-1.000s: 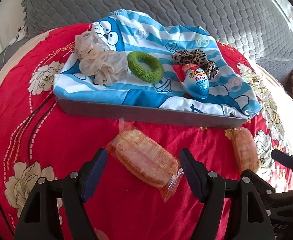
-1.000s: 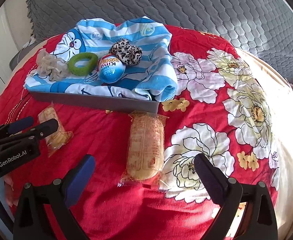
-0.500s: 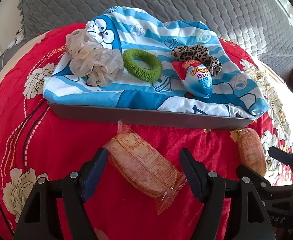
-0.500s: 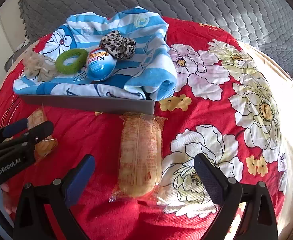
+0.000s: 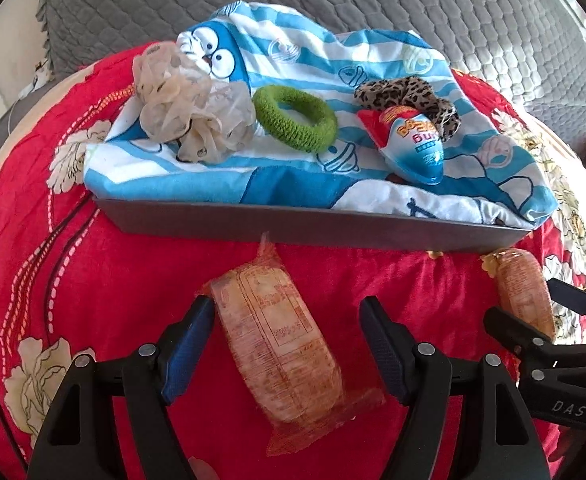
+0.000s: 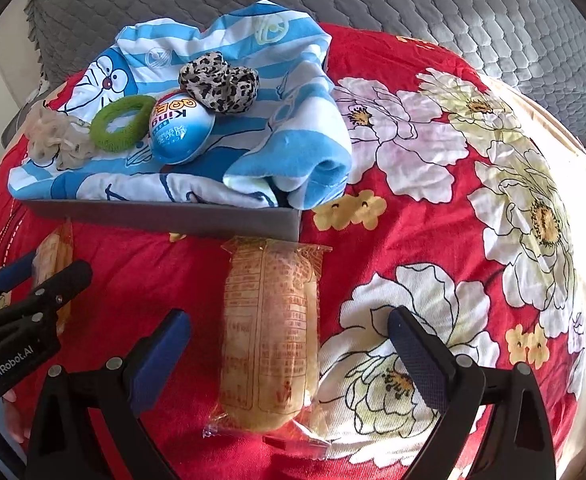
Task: Organize objects
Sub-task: 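Move the left gripper to the flat wrapped pastry while the right gripper approaches the long wrapped bread, then close the left gripper on the flat pastry while the right gripper grasps the long bread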
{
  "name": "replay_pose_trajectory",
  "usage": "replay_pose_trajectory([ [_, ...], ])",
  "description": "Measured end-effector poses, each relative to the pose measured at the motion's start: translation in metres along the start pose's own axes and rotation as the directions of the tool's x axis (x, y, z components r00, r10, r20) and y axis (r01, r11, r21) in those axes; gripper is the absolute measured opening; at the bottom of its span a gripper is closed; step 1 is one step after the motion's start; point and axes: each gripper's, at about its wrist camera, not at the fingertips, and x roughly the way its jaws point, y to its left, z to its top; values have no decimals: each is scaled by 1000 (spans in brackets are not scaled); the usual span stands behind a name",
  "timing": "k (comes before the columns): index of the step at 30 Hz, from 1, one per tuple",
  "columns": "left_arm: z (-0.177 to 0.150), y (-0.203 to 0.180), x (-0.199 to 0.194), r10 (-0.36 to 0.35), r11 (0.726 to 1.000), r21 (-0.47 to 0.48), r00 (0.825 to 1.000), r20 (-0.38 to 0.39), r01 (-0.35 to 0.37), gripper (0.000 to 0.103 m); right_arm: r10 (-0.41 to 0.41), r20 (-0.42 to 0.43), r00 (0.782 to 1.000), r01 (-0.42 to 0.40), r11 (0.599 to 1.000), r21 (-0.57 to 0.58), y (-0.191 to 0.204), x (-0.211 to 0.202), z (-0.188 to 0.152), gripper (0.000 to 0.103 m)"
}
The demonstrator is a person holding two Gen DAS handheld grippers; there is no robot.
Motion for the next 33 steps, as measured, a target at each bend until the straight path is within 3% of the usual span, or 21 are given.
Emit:
replay_pose_trajectory([
  [8,-3,4,8,-9,1000,-13,1000,-6,9,76,-8,-4,1000,8,1000,-2,1,4,1,94],
  [15,-3,8,9,-22,1000,-15,1000,4,22,75,-13,16,1000,13,1000,6,-3,0,2,69],
  [20,-3,10,7,-25,1000,-3,1000,3,25,60,-20,15,1000,20,1000,-12,-2,-3,3,56],
  [24,-4,10,5,-34,999,16,999,-1,34,55,-17,12,1000,17,1000,-25,0,-5,4,46],
  [27,-4,9,4,-40,998,39,999,-4,40,46,-13,12,1000,14,1000,-23,0,-4,4,44],
  [33,-6,10,1,-52,997,47,999,-8,53,41,-2,6,1000,3,1000,-22,1,-6,3,42],
])
